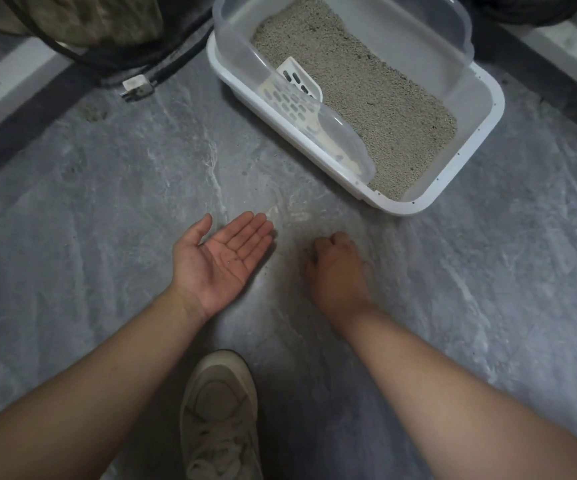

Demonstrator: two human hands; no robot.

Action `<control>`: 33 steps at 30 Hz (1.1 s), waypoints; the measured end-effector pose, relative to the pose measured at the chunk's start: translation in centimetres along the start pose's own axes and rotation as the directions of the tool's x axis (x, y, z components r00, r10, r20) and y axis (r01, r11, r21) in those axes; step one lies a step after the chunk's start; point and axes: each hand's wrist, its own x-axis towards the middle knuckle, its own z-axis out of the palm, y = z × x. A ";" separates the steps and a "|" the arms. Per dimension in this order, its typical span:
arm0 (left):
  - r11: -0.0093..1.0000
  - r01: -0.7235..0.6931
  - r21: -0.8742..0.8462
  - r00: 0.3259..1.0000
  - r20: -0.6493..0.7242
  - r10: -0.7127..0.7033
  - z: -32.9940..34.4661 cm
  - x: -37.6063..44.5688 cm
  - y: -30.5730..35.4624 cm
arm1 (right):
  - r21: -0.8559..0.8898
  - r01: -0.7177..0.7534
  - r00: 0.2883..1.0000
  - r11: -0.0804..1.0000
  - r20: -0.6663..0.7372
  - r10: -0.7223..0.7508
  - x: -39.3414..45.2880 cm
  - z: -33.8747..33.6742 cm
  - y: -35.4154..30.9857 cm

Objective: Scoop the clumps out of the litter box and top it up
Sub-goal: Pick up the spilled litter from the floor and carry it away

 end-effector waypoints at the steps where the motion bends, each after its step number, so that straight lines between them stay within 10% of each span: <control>1: 1.000 0.000 0.003 1.000 -0.007 0.000 0.0 0.0 -0.1 | 0.019 0.012 1.000 1.000 -0.006 -0.012 0.2 0.1 -0.1; 25: 0.998 0.039 0.055 0.999 0.009 -0.039 1.0 0.4 -1.2 | -0.319 0.259 0.965 0.912 0.123 -0.231 0.7 -1.0 -0.8; 33: 0.998 0.032 0.056 0.999 0.014 -0.033 1.0 0.6 -1.0 | 0.085 0.020 1.000 0.996 -0.025 -0.018 0.0 -0.9 0.1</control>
